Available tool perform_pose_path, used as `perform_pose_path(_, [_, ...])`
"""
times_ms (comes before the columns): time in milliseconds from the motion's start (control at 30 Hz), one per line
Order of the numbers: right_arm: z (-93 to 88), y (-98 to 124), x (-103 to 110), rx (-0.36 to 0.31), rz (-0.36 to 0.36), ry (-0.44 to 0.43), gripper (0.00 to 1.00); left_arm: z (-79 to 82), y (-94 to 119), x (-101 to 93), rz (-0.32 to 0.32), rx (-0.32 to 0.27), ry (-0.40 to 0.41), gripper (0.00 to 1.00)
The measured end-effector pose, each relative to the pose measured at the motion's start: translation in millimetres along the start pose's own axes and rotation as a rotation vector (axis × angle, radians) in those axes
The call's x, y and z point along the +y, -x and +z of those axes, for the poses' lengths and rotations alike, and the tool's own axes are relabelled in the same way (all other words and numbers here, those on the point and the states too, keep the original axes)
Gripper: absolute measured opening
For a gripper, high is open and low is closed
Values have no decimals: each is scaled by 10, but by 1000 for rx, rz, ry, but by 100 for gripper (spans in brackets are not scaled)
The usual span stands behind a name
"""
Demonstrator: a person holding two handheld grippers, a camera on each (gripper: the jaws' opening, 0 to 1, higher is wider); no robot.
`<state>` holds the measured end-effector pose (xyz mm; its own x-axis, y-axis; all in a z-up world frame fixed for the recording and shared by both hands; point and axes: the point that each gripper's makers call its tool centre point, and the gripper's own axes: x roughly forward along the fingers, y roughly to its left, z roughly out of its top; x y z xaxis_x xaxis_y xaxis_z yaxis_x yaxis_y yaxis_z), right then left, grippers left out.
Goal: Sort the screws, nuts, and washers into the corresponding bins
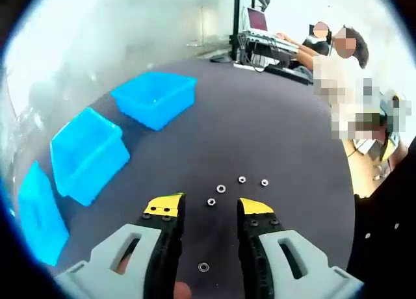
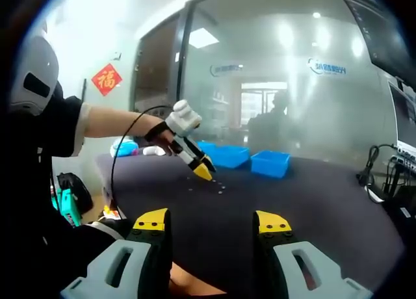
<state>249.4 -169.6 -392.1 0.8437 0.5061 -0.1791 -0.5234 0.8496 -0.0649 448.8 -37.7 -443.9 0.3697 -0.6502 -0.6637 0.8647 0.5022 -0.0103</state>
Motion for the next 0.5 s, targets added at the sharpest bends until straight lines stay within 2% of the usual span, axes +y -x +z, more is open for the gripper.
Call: perform_pose_path(500, [10,-1,-13,-2,-4,-2,46,-101,-154,51,20,10,23,19])
